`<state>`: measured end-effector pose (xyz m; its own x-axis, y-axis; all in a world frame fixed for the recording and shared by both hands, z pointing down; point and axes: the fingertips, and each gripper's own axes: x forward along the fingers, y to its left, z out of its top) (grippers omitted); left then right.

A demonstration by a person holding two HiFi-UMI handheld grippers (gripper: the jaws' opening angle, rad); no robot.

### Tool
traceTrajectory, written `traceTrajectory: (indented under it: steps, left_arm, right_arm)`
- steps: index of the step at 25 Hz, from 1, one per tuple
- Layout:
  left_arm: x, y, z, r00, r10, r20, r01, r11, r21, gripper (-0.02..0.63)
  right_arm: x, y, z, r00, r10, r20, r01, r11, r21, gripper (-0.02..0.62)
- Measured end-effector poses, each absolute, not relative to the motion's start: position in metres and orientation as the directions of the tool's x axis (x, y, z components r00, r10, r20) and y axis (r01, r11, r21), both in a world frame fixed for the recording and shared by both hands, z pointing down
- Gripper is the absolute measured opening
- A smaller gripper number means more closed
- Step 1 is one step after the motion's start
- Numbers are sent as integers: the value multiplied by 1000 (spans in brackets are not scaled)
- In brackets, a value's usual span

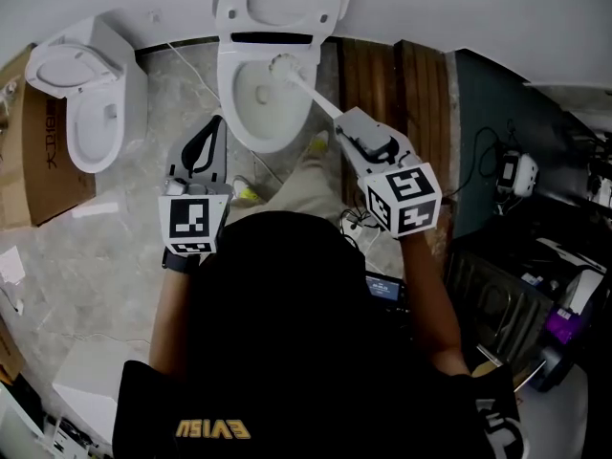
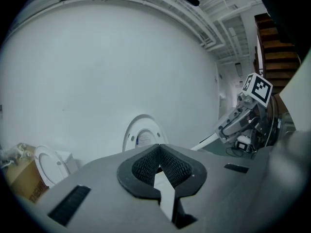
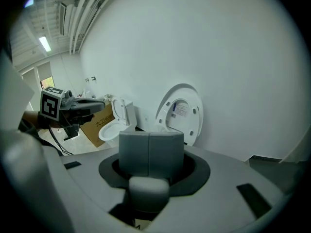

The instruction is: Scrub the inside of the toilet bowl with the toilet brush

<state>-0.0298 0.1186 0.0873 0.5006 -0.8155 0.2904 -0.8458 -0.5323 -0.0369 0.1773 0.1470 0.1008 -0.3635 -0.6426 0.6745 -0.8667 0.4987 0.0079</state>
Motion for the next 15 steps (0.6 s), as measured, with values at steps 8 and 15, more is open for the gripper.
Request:
traceTrajectory:
  steps: [8, 15]
  left_arm:
    - [-44, 140, 90, 490, -819, 298, -853, -521, -32, 18]
    - [-67, 167, 99, 451, -834, 318, -878, -479, -11, 18]
  right_arm:
    - [160, 169, 105, -376, -646, 664, -867, 499, -6, 160]
    - [149, 186, 113, -377, -636, 673, -869, 494, -19, 160]
